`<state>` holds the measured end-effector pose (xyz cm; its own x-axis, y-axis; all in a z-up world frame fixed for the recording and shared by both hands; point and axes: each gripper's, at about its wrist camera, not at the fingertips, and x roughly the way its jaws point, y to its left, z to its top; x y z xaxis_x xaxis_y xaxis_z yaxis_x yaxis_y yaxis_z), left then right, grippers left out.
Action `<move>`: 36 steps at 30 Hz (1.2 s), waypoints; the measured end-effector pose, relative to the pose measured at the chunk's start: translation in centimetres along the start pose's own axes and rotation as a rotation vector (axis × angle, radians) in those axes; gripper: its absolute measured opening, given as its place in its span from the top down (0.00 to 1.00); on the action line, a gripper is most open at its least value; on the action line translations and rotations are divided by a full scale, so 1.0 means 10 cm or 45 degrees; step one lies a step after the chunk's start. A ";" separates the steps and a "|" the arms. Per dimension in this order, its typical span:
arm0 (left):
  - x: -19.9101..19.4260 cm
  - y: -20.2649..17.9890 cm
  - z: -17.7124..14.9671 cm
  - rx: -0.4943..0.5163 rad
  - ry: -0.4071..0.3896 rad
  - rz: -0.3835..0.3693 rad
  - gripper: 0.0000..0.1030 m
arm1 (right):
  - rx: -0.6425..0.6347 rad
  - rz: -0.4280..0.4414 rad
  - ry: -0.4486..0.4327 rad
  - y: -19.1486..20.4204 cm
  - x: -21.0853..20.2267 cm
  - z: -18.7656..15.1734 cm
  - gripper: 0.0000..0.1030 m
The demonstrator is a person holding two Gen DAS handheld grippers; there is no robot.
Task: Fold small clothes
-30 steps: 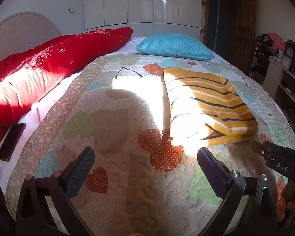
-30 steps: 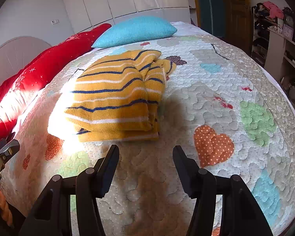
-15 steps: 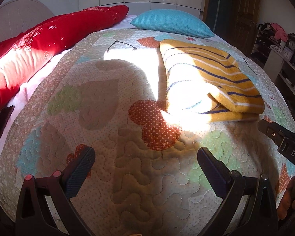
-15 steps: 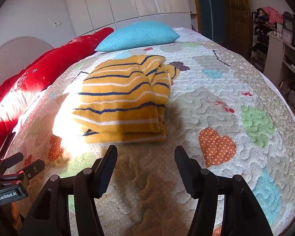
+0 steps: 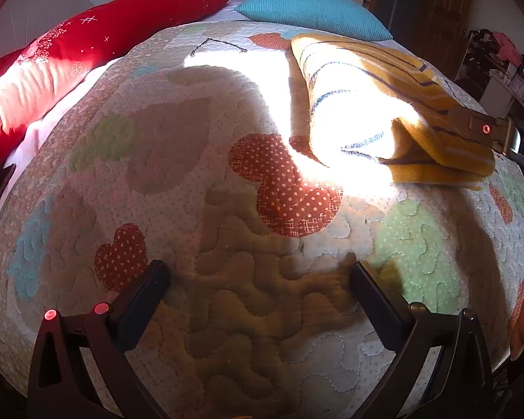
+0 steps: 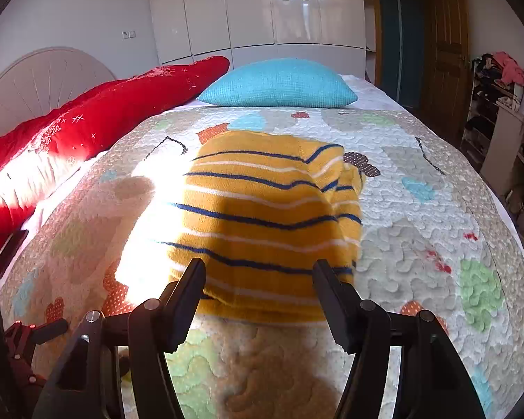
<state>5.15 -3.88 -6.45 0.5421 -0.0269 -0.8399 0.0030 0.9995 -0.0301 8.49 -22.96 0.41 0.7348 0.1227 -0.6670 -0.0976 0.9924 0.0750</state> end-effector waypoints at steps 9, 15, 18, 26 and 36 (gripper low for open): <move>0.03 0.04 0.00 -0.022 0.019 -0.013 0.00 | -0.068 -0.039 0.087 0.17 0.46 0.00 0.32; 0.04 0.02 0.00 -0.021 0.014 -0.002 0.00 | -0.116 -0.042 0.094 0.15 0.30 -0.23 0.31; 0.04 0.02 0.00 -0.023 0.021 -0.001 0.00 | -0.136 -0.043 0.086 0.11 0.16 -0.33 0.31; 0.05 0.02 0.00 -0.022 0.015 0.018 0.00 | -0.030 -0.033 0.097 -0.21 -0.17 -0.56 0.29; 0.07 0.05 -0.02 -0.028 0.012 0.011 0.00 | 0.081 -0.052 0.107 -0.47 -0.28 -0.70 0.29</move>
<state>5.35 -3.40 -7.19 0.5343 -0.0181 -0.8451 -0.0205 0.9992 -0.0344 2.19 -28.00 -3.27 0.6781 0.0836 -0.7302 -0.0243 0.9955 0.0915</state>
